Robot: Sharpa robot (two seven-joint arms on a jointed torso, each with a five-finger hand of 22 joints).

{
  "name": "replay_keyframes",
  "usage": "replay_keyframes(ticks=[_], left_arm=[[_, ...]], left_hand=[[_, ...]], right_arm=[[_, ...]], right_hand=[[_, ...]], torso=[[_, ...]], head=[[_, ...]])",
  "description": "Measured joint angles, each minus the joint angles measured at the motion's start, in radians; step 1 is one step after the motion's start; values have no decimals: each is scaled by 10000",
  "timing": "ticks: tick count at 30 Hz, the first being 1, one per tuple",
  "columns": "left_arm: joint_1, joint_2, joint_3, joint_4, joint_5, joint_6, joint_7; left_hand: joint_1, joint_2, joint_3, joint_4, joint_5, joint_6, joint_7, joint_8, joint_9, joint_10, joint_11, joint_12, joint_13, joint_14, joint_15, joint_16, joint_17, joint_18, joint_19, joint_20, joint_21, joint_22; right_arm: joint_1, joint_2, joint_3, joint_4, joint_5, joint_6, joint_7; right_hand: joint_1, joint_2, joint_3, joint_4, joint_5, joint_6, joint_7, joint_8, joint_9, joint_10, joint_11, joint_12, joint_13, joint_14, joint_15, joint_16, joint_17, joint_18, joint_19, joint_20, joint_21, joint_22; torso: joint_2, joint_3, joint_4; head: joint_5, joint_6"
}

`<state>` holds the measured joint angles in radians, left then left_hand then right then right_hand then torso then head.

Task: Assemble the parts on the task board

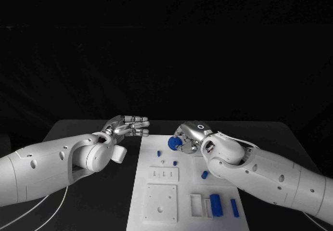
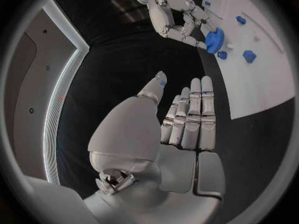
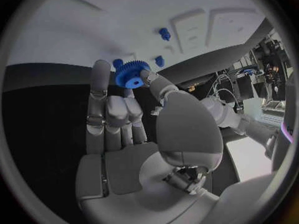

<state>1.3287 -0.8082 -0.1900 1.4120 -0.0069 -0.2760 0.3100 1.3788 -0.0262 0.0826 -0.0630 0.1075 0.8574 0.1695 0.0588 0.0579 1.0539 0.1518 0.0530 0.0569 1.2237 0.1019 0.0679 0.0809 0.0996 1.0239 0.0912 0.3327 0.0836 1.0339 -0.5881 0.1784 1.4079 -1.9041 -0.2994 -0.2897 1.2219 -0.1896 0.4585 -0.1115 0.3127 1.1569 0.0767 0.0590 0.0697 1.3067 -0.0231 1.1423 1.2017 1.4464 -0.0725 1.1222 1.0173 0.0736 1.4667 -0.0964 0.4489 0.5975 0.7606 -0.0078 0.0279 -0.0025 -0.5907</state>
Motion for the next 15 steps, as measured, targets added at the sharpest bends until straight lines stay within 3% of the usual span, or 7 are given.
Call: replay_keyframes(ticks=[6, 15], left_arm=[[0, 6, 0, 2, 0, 4, -4], [0, 23, 0, 2, 0, 15, -9]], left_hand=[[0, 0, 0, 0, 0, 0, 0, 0, 0, 0, 0, 0, 0, 0, 0, 0, 0, -1, 0, 0, 0, 1], [0, 0, 0, 0, 0, 0, 0, 0, 1, 0, 0, 0, 0, 0, 0, 0, 0, -1, 0, 0, 0, -9]], right_arm=[[-13, 344, -180, -318, -225, -65, -9], [-31, 650, -314, -798, -398, -73, -10]], right_hand=[[24, 2, 0, 0, 0, 1, -1, -25, 1, 0, 1, -1, 0, 0, 0, 0, -14, 0, 0, 0, 0, -1], [24, 1, 19, 19, -1, 17, -14, 9, 1, 1, 2, -5, -15, 0, 0, -1, -30, 0, 0, 0, 0, 8]], torso=[[4, 6, -4], [5, 18, -28]], head=[[24, -15], [86, -35]])
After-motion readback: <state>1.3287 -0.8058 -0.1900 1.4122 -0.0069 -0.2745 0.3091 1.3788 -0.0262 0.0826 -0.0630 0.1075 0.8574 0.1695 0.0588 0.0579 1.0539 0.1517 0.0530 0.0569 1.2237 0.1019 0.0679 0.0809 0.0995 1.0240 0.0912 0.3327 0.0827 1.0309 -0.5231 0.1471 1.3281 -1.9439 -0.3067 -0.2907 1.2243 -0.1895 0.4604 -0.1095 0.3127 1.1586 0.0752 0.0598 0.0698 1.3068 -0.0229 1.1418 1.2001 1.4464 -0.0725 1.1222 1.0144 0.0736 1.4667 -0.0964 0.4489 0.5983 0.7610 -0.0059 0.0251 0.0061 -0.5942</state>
